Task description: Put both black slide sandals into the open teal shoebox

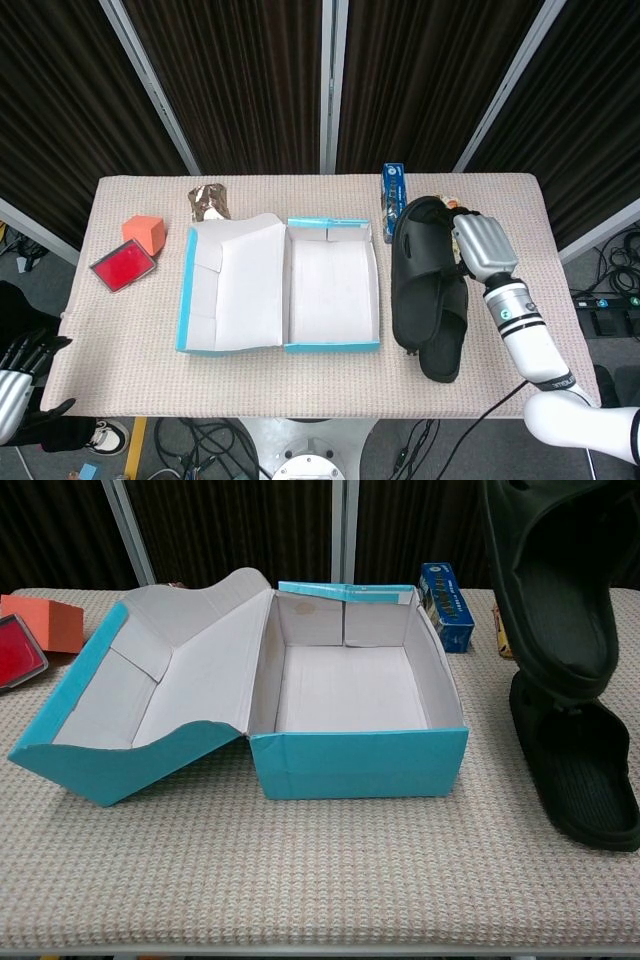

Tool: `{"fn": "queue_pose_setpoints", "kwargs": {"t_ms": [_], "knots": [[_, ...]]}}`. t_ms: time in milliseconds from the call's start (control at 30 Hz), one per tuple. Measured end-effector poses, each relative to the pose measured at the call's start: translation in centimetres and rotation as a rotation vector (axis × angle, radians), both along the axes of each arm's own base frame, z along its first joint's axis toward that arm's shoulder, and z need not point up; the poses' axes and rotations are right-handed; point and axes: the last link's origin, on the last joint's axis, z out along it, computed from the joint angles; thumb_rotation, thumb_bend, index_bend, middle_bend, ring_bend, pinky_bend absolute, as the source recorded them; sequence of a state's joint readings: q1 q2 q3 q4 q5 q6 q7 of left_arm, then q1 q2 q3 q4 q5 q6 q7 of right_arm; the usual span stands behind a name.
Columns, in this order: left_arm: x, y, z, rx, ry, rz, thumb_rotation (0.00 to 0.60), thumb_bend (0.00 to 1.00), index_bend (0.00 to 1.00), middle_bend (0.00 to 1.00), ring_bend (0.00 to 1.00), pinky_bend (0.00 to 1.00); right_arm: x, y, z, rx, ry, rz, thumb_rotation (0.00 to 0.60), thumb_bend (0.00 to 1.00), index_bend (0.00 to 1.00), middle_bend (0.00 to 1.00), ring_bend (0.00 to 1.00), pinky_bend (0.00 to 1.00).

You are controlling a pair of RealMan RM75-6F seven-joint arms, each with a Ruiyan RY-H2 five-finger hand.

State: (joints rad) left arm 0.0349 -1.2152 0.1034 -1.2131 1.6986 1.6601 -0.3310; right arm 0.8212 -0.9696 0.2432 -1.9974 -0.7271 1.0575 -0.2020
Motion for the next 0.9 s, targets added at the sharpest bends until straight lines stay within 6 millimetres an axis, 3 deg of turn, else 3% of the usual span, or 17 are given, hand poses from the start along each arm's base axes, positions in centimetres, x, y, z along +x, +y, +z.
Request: {"fn": "queue_pose_setpoints", "kwargs": {"t_ms": [367,900], "knots": [[-0.6,-0.1,0.4,0.013,0.005,0.02,0.6,0.0,0.17,0.19,0.05,0.1,1.9,-0.5,-6.0,0.07,-0.38,0.057,0.6,0.13,0.56,0.52,0.25,0.3],[-1.5,0.2,0.8,0.031,0.012,0.031,0.6,0.0,0.17,0.19,0.05,0.1,2.6,-4.3,-12.9,0.208,-0.752,0.045,0.6,0.11,0.57,0.51,0.25,0.3]]}}
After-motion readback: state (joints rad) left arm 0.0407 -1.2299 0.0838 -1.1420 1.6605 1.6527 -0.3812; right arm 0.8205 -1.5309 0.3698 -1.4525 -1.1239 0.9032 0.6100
